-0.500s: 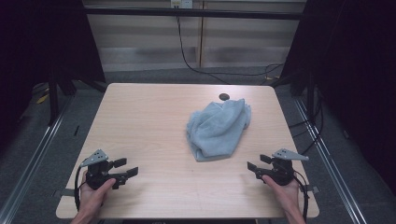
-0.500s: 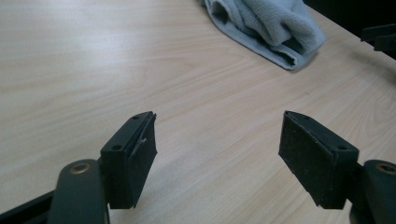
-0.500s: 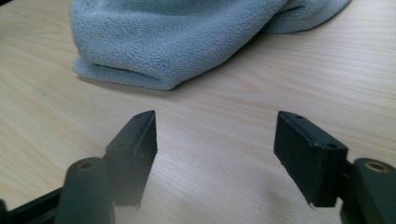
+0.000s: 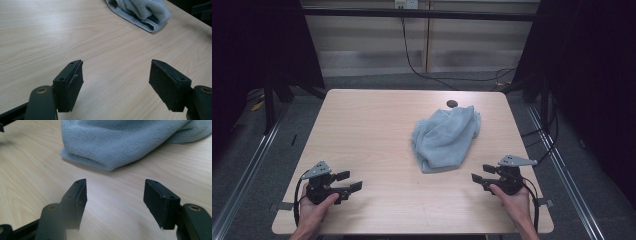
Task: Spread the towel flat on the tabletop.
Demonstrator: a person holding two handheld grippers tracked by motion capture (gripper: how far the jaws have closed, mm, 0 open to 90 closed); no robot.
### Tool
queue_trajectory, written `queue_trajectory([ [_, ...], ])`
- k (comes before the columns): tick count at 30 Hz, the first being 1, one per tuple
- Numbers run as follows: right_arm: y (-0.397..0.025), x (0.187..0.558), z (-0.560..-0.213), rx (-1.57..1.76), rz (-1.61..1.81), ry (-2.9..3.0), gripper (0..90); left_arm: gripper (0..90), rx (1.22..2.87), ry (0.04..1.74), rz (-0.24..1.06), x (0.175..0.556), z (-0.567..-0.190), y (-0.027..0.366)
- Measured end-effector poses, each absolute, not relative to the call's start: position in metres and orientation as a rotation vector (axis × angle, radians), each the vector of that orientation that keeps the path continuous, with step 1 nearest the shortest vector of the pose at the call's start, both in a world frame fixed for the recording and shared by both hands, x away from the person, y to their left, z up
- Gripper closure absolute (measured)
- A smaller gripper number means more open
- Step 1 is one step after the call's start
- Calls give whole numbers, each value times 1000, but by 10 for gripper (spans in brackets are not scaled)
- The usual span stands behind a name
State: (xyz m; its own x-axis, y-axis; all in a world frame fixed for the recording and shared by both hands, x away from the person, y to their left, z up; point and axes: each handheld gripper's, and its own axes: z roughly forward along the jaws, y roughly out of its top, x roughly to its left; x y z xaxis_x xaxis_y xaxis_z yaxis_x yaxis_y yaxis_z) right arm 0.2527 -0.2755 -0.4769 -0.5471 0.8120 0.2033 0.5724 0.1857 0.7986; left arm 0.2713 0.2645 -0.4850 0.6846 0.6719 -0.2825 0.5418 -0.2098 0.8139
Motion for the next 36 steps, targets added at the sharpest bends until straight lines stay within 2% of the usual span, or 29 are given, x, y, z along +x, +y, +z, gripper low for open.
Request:
queue_trajectory([
  [12, -264, 293, -465, 1305, 1342, 2270, 358, 274, 1893, 948, 149, 273, -487, 262],
  [25, -254, 360, -456, 1312, 1265, 2310, 303, 274, 1909, 928, 144, 273, -488, 258],
  [31, -250, 384, -467, 1346, 1189, 2306, 277, 274, 1898, 927, 138, 274, -487, 260],
  [36, -242, 393, -494, 1390, 1119, 2350, 299, 274, 1903, 925, 146, 274, -487, 261],
])
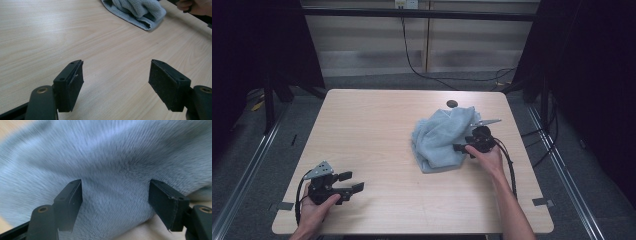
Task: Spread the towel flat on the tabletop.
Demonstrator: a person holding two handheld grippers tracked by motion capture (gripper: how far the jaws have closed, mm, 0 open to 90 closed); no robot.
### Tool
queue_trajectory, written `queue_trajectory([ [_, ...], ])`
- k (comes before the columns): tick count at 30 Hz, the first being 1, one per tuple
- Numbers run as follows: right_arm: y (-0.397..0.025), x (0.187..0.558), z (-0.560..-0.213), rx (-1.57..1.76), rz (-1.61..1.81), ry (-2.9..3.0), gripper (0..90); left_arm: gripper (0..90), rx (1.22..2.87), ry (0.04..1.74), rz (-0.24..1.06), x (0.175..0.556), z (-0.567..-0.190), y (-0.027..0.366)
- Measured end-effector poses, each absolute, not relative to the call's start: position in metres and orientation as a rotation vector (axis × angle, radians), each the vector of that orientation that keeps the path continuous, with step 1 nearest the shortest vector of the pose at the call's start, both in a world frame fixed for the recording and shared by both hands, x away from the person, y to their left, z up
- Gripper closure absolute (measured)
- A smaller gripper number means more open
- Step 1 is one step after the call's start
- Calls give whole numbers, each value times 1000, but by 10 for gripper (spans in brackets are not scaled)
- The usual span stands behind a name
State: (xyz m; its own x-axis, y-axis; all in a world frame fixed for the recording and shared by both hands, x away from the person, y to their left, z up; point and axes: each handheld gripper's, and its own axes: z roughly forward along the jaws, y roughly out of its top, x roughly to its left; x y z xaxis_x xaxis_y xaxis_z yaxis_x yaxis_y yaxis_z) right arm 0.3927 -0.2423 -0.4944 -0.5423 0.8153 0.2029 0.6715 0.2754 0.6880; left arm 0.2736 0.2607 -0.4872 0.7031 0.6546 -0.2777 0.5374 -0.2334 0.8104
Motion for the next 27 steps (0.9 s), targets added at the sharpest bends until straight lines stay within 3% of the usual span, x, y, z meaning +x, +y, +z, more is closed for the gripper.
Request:
queue_trajectory([
  [1, -240, 393, -500, 1387, 1098, 2357, 311, 273, 1903, 925, 146, 274, -487, 261],
  [6, -230, 385, -505, 1330, 1046, 2295, 565, 273, 1903, 931, 138, 275, -488, 260],
  [9, -227, 381, -503, 1310, 1043, 2326, 657, 273, 1909, 918, 138, 274, -488, 259],
  [14, -223, 370, -506, 1326, 1137, 2341, 719, 274, 1903, 934, 146, 275, -488, 260],
  [27, -202, 341, -505, 1264, 1193, 2425, 736, 277, 1881, 932, 140, 278, -484, 251],
])
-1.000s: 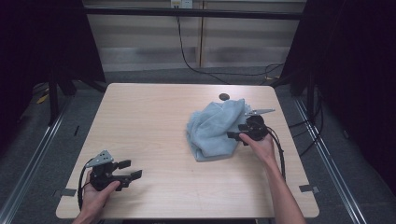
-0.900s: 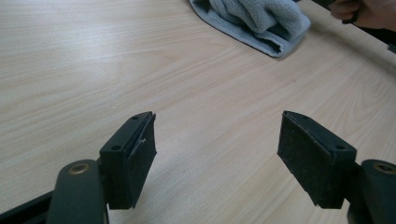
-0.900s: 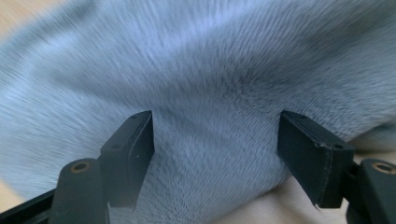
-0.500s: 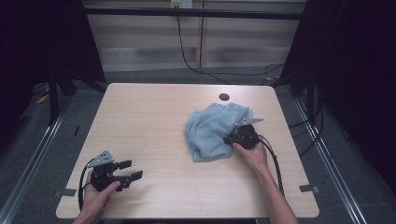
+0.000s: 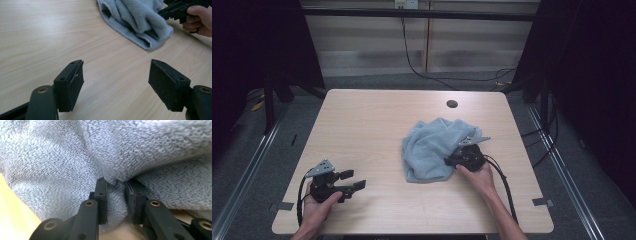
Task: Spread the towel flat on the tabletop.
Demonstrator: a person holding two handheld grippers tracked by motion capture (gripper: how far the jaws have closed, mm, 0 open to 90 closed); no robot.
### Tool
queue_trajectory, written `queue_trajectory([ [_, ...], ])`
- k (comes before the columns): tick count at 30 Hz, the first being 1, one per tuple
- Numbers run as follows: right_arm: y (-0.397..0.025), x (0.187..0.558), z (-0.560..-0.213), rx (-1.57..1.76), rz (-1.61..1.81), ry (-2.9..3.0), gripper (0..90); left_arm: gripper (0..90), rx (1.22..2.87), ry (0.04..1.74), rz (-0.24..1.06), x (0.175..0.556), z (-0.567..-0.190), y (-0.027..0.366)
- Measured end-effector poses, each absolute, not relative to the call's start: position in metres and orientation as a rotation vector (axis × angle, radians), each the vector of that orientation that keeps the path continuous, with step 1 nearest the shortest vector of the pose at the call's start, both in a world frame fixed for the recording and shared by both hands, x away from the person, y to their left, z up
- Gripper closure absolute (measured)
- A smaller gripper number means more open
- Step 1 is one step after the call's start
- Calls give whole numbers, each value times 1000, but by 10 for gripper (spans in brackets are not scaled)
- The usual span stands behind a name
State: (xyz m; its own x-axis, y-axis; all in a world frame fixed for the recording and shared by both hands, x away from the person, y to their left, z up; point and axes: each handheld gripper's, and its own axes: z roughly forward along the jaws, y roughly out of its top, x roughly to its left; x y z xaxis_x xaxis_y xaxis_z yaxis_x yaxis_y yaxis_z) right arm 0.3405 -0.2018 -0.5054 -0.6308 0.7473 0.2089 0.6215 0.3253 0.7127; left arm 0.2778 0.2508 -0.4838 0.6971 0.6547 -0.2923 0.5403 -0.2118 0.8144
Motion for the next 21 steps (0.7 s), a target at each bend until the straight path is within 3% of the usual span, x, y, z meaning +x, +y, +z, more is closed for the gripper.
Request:
queue_trajectory([
  [9, -183, 315, -505, 1188, 1216, 2488, 738, 276, 1933, 844, 112, 275, -478, 235],
  [21, -142, 271, -501, 974, 1239, 2649, 741, 277, 1901, 876, 134, 278, -471, 235],
])
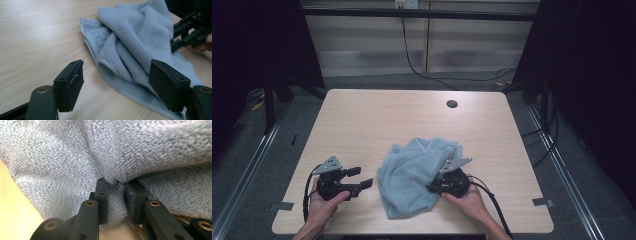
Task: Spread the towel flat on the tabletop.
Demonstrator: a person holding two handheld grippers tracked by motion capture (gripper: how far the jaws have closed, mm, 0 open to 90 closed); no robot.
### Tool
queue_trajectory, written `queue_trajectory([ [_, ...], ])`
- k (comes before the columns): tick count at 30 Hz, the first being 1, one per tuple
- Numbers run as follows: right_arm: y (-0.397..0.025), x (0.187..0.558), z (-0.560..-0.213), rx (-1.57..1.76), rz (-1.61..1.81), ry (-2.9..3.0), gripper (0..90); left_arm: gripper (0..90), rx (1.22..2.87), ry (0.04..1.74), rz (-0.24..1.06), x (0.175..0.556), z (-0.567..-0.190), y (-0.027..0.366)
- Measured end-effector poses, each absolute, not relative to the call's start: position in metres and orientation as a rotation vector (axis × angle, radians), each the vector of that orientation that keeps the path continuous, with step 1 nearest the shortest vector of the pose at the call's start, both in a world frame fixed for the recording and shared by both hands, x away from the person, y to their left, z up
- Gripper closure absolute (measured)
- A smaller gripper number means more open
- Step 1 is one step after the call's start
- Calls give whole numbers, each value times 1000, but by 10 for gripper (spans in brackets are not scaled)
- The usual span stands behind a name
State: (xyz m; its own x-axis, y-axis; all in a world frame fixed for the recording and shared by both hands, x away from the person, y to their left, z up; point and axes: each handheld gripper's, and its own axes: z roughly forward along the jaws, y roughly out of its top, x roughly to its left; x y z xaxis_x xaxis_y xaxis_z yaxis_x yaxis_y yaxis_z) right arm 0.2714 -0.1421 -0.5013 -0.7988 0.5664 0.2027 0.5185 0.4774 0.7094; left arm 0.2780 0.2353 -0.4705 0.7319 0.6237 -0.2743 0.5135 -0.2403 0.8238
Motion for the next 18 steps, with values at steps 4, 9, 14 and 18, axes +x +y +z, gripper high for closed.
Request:
queue_trajectory([
  [4, -135, 259, -496, 882, 1207, 2705, 695, 286, 1903, 861, 146, 282, -463, 229],
  [9, -156, 262, -477, 936, 1251, 2625, 611, 352, 1905, 824, 141, 302, -451, 211],
  [14, -187, 281, -446, 1019, 1304, 2466, 546, 420, 1914, 803, 134, 328, -446, 189],
  [18, -198, 311, -425, 1064, 1377, 2331, 522, 397, 1931, 828, 101, 344, -457, 173],
])
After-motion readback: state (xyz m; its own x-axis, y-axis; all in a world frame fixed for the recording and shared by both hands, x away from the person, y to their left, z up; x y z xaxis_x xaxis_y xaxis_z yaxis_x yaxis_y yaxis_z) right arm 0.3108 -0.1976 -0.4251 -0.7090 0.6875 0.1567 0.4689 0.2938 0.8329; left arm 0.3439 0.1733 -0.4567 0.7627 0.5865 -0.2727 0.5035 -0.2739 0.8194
